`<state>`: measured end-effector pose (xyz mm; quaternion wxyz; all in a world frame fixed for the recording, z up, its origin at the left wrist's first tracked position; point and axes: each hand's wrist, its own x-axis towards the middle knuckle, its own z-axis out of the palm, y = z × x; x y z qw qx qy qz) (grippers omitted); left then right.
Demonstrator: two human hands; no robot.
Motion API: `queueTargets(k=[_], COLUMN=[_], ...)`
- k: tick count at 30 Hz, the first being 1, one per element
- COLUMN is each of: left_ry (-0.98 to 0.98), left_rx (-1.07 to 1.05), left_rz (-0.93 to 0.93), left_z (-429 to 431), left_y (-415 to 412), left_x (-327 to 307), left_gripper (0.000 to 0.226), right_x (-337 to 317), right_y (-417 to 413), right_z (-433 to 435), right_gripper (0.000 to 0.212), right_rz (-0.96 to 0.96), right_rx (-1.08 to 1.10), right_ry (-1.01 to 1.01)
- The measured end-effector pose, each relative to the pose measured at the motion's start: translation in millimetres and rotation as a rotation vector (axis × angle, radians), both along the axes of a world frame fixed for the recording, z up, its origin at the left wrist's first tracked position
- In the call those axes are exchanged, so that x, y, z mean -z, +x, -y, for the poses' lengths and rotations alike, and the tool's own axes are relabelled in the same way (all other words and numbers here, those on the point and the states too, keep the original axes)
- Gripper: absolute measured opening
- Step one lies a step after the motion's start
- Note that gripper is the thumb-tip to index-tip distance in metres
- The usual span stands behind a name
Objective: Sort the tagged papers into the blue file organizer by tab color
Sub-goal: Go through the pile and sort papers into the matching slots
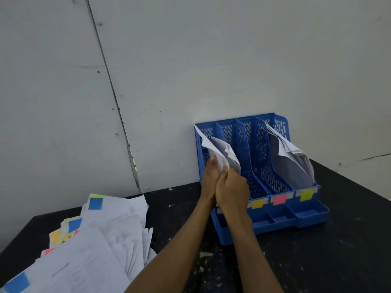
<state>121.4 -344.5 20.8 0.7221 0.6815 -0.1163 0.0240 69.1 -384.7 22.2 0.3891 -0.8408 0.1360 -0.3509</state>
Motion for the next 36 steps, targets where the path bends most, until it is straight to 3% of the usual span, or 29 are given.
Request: queueTargets(k=[3, 5, 7, 10, 15, 17, 23, 27, 32, 36], left_ry=[-0.187, -0.214, -0.148, -0.138, -0.164, -0.132, -0.013, 0.051, 0.168, 0.211], left_rx=[0.026, 0.007, 0.002, 0.012, 0.097, 0.146, 0.186, 0.022, -0.217, -0.377], left_rz=[-0.053, -0.066, -0.035, 0.001, 0.021, -0.003, 0.082, 0.198, 0.372, 0.383], left_z=[-4, -6, -6, -5, -4, -3, -5, -15, -57, -111], left_y=[2, 1, 3, 5, -4, -7, -15, -17, -25, -31], left_x=[0, 2, 7, 5, -2, -3, -7, -1, 10, 15], left_gripper=[0.051, 0.07, 0.096, 0.115, 0.093, 0.094, 0.11, 0.053, 0.045, 0.04], right_x=[-6, -3, 0, -1, 1, 3, -7, -2, -10, -21], right_y=[-9, -10, -8, -4, -1, -3, -11, -10, -12, -20], right_z=[5, 11, 16, 18, 16, 13, 11, 15, 11, -15], right_gripper=[0.038, 0.033, 0.026, 0.025, 0.022, 0.02, 0.034, 0.028, 0.028, 0.023], right_rz=[-0.262, -0.406, -0.455, -0.409, -0.488, -0.496, -0.226, -0.301, -0.07, 0.21], right_rx=[0.018, 0.028, 0.033, 0.016, -0.087, -0.094, 0.073, 0.102, 0.082, 0.024], right_ry=[-0.146, -0.203, -0.204, -0.167, -0.165, -0.195, -0.103, -0.149, -0.107, -0.175])
